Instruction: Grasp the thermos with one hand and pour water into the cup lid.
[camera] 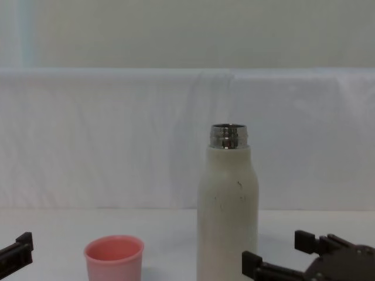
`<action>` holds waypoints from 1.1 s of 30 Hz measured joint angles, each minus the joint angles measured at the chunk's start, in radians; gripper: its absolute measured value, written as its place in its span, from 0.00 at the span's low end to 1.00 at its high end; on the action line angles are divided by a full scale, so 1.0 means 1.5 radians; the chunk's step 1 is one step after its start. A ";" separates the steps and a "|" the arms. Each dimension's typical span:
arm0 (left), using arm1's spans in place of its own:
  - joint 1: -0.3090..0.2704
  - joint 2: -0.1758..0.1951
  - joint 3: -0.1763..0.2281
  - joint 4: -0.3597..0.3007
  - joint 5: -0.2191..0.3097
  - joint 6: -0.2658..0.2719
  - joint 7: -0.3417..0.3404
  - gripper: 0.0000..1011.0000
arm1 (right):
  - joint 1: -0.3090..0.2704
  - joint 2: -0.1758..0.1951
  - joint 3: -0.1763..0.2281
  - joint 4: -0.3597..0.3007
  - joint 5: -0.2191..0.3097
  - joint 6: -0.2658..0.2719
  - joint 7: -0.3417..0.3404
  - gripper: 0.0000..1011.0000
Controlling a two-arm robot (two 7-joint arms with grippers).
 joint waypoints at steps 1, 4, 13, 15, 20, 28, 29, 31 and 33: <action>0.000 0.000 0.000 0.000 0.000 0.000 0.000 0.99 | -0.003 0.001 0.000 -0.001 0.002 -0.003 0.001 0.99; 0.000 0.000 0.000 0.000 0.000 0.000 0.000 0.99 | -0.016 0.003 0.001 -0.002 0.009 -0.016 0.005 0.99; 0.000 0.000 0.000 0.000 0.000 0.000 0.000 0.99 | -0.014 0.003 0.001 -0.002 0.010 -0.015 0.005 0.99; 0.000 0.000 0.000 0.000 0.000 0.000 0.000 0.99 | -0.014 0.003 0.000 -0.002 0.009 -0.014 0.005 0.99; 0.000 0.000 0.000 0.000 0.000 0.000 0.000 0.99 | -0.013 0.003 0.000 -0.001 0.008 -0.013 0.005 0.99; 0.000 0.000 0.000 0.000 0.000 0.000 0.000 0.99 | -0.012 0.002 0.000 -0.001 0.007 -0.011 0.004 0.99; 0.000 0.000 0.000 0.000 0.000 0.000 0.000 0.99 | -0.012 0.002 0.000 -0.001 0.007 -0.011 0.004 0.99; 0.000 0.000 0.000 0.000 0.000 0.000 0.000 0.99 | -0.012 0.002 0.000 -0.001 0.007 -0.011 0.004 0.99; 0.000 0.000 0.000 0.000 0.000 0.000 0.000 0.99 | -0.012 0.002 0.000 -0.001 0.007 -0.011 0.004 0.99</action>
